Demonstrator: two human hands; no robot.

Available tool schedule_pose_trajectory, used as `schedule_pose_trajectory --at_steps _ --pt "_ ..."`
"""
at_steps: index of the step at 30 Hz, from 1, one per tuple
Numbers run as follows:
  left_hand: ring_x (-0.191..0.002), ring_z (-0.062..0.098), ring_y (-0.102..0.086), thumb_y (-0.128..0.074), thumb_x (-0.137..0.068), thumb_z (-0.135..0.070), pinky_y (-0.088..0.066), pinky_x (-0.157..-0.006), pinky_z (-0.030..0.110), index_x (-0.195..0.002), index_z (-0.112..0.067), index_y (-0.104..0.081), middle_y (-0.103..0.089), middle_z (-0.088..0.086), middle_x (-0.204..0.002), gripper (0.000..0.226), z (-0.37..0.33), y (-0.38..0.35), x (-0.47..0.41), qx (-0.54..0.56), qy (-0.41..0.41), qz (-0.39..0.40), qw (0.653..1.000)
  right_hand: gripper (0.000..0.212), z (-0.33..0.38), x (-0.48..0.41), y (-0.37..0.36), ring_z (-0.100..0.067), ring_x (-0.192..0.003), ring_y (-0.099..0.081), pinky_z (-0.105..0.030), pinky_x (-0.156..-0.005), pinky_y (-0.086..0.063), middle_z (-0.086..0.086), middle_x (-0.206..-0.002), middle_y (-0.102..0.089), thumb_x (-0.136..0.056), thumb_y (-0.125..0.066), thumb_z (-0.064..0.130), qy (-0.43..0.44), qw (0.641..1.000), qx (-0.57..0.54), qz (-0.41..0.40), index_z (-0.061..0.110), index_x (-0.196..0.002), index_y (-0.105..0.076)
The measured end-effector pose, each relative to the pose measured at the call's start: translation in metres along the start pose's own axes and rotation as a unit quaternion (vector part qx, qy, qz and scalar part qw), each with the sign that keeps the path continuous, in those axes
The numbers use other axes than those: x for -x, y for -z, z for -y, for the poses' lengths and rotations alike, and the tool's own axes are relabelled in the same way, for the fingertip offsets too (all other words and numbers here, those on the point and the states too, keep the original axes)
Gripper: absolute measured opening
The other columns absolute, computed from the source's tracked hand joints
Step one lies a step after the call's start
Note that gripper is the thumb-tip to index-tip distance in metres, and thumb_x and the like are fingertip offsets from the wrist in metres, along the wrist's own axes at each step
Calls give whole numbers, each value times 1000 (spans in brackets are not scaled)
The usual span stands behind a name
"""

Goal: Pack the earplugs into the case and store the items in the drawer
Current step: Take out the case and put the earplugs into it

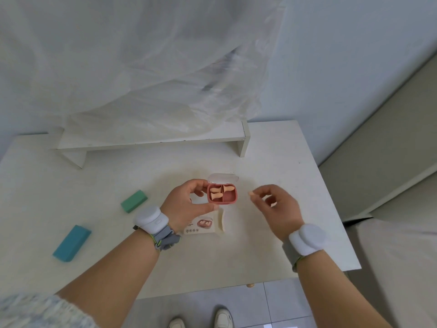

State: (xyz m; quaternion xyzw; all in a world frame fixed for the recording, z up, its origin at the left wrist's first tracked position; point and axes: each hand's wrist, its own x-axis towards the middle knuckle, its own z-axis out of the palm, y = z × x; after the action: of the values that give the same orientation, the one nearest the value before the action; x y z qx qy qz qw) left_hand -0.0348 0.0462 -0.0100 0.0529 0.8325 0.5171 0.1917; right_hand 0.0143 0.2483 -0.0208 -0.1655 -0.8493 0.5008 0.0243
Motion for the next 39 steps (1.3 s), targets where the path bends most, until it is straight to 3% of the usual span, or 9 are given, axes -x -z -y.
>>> schedule_pose_trajectory --at_steps 3,8,13,20,25,29,32,36,39 --pt "-85 -4 -51 -76 -67 -17 -37 -69 18 -84 -46 -52 -56 -23 -85 41 -3 -1 0 -6 -10 4 1000 15 20 -2 5 -5 -61 -45 -7 -59 -39 13 -76 -59 -77 -68 24 51 998 -24 15 36 -71 -60" --pt "-77 -13 -50 -76 -68 -18 -37 -68 14 -83 -47 -52 -56 -24 -83 41 -5 -2 1 -9 -15 8 1000 4 31 -5 -5 7 -66 -47 -6 -62 -38 13 -75 -51 -78 -67 28 117 986 84 82 31 -79 -65" --pt "-80 -11 -50 -76 -68 -18 -35 -66 8 -84 -47 -52 -55 -26 -83 41 -3 -2 1 -17 -17 11 1000 11 27 -6 -9 0 -62 -47 -7 -60 -35 10 -79 -50 -79 -66 28 115 979 129 103 25 -89 -67" --pt "-76 -16 -49 -76 -68 -17 -37 -65 6 -87 -44 -54 -56 -25 -84 39 1 -4 2 -7 -19 8 1000 14 27 -2 -8 -1 -63 -50 -9 -61 -37 13 -79 -52 -79 -66 26 119 983 97 100 26 -92 -69" --pt "-82 -7 -50 -75 -69 -17 -37 -66 10 -93 -38 -55 -55 -24 -83 38 -1 -4 4 -11 -19 7 1000 14 25 4 -9 10 -73 -51 -3 -66 -37 18 -78 -50 -82 -63 16 151 983 62 85 21 -93 -71" --pt "-77 -13 -50 -76 -68 -18 -36 -63 5 -91 -41 -55 -55 -25 -83 39 -1 -5 3 -13 -18 9 1000 18 21 5 -13 1 -72 -50 -3 -67 -37 19 -78 -44 -82 -62 18 146 982 79 94 29 -93 -71" --pt "-77 -18 -48 -75 -68 -19 -36 -65 5 -97 -36 -56 -55 -25 -84 38 -1 -5 2 -15 -14 11 1000 18 21 6 -13 4 -76 -49 -4 -67 -37 17 -78 -45 -82 -62 17 141 983 65 99 29 -92 -71" --pt "-76 -23 -46 -75 -68 -19 -35 -62 -1 -87 -45 -52 -55 -25 -85 39 -2 -4 3 -22 -24 11 999 20 23 4 -8 -1 -63 -47 -6 -58 -39 4 -83 -55 -84 -57 14 55 996 -64 39 34 -85 -63" --pt "-76 -22 -47 -75 -68 -20 -35 -62 -1 -85 -47 -51 -56 -25 -85 40 -2 -5 3 -20 -26 12 999 14 29 2 -6 -11 -72 -55 -20 -62 -50 0 -99 -57 -89 -50 29 -79 972 -216 44 33 -102 -53"
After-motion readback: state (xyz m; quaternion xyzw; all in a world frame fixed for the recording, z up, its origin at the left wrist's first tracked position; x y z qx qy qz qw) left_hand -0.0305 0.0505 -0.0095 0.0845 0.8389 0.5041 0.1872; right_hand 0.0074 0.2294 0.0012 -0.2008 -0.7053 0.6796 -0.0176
